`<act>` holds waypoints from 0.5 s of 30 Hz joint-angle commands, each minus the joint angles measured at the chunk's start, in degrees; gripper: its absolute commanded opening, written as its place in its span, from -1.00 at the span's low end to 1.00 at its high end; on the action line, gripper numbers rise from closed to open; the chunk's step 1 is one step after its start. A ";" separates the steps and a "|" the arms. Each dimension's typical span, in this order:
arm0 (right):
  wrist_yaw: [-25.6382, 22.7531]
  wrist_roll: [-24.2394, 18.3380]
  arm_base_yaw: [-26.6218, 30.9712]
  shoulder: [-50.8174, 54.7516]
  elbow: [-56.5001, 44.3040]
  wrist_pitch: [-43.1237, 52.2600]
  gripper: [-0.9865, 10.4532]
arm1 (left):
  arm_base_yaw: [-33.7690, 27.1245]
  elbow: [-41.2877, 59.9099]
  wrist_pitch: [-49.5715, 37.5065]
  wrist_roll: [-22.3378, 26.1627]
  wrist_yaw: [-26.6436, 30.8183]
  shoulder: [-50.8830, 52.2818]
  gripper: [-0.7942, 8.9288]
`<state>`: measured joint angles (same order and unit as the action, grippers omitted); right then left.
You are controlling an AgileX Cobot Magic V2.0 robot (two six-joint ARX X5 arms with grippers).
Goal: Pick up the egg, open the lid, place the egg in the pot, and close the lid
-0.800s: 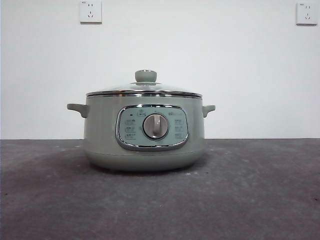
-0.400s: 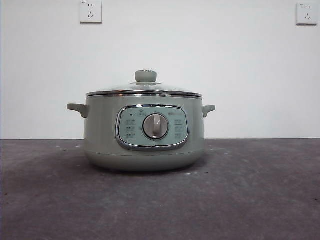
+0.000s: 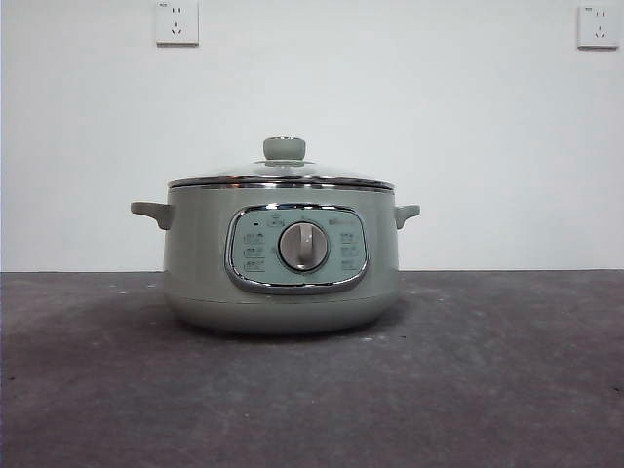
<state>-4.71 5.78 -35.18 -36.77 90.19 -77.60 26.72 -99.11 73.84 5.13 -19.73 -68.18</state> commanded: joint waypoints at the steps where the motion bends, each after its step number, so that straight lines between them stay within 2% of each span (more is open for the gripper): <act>1: -0.24 0.57 -0.04 0.20 -0.46 -1.38 -0.83 | -0.15 -0.11 0.09 -0.20 -0.20 0.17 -0.85; 15: -0.28 0.46 -0.04 -0.20 -0.46 -1.38 -0.83 | -0.15 -0.09 0.07 -0.22 -0.20 0.04 -0.85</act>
<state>-4.73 5.80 -35.18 -36.95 90.19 -77.60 26.72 -99.11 73.89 5.02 -19.73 -68.20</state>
